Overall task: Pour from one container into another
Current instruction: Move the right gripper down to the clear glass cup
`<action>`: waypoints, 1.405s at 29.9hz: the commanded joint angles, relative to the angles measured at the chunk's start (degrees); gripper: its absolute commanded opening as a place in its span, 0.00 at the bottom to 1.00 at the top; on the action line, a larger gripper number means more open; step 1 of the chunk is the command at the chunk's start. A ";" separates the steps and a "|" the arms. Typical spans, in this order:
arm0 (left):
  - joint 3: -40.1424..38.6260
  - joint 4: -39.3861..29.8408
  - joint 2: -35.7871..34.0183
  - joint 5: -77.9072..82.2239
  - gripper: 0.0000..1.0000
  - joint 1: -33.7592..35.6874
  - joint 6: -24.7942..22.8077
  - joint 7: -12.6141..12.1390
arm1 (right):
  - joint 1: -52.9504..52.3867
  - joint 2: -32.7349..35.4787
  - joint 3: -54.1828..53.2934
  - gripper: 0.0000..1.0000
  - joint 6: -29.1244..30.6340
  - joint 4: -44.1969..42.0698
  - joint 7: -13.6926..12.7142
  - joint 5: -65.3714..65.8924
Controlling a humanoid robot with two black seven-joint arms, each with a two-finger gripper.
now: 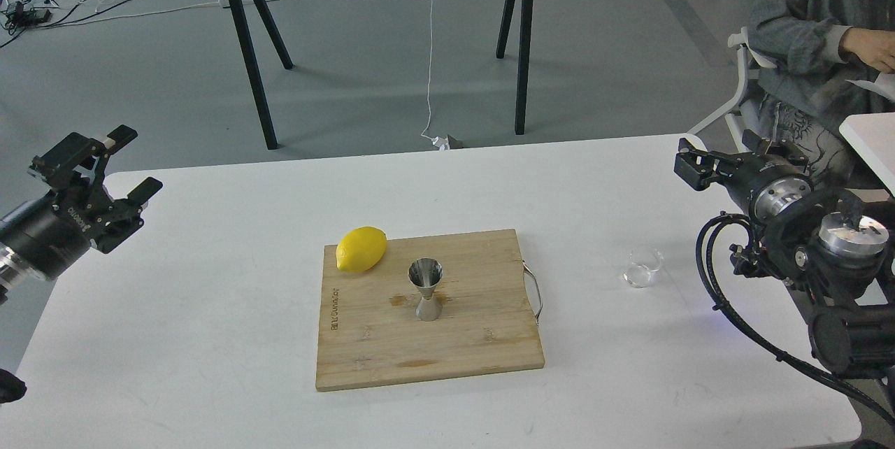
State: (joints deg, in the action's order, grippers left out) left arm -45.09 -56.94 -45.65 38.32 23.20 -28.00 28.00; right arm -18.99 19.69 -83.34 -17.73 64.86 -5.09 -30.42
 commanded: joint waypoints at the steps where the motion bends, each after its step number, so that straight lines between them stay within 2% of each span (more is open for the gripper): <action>1: 0.09 0.52 0.12 0.00 0.98 -0.18 0.00 0.00 | 1.41 0.00 1.51 0.99 -4.23 2.11 -0.09 0.01; 8: 1.14 1.49 0.74 0.08 0.98 -0.35 0.00 0.00 | 5.36 0.00 5.64 0.98 -9.33 5.72 -0.01 0.01; 25: 1.23 2.54 1.79 0.17 0.98 -0.44 0.00 0.00 | 7.30 -0.70 11.18 0.99 -9.16 5.54 0.26 0.89; 42: 1.32 3.51 2.06 0.17 0.98 -0.53 0.00 0.00 | 8.27 -0.70 11.62 0.99 -8.90 5.02 0.35 1.67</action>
State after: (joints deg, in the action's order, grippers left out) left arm -43.79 -53.44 -43.68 38.50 22.67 -28.00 28.00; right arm -11.16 18.98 -71.74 -26.61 69.94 -4.74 -29.36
